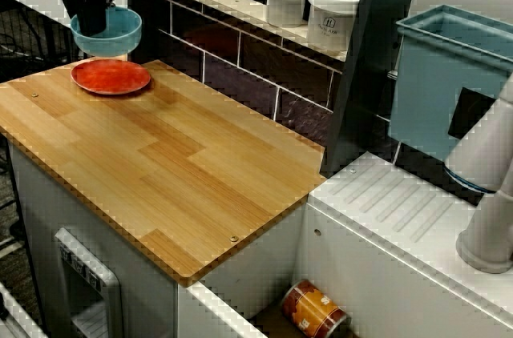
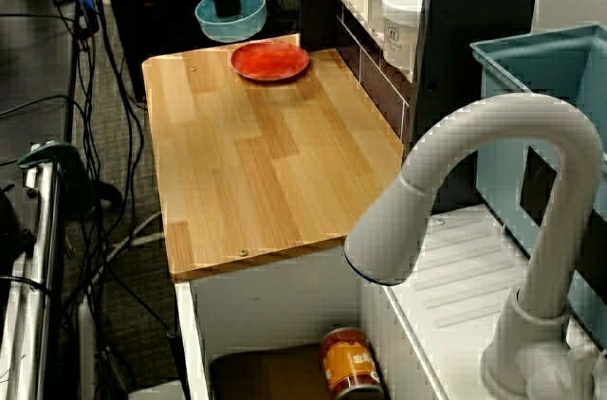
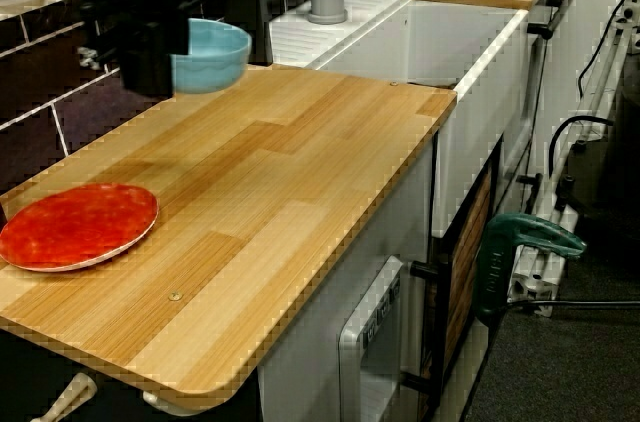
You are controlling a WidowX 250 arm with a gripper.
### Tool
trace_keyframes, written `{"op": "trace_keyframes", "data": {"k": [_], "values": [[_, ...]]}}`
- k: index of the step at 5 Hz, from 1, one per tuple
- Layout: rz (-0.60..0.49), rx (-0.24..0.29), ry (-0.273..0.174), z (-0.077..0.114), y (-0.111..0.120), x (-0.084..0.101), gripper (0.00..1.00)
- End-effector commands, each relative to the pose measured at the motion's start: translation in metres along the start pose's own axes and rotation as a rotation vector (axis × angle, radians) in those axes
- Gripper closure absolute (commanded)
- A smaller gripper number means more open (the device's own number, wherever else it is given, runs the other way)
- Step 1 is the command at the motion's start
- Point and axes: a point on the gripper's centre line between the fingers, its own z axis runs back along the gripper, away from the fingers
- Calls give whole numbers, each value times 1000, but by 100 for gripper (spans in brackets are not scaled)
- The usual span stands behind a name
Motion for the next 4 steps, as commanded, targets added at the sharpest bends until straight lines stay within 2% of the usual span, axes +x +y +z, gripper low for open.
{"op": "trace_keyframes", "data": {"k": [1, 3, 4], "values": [[30, 61, -36, 5, 31, -1, 100], [-4, 111, 11, -20, 21, -13, 100], [-26, 112, 53, -31, 20, -23, 100]]}}
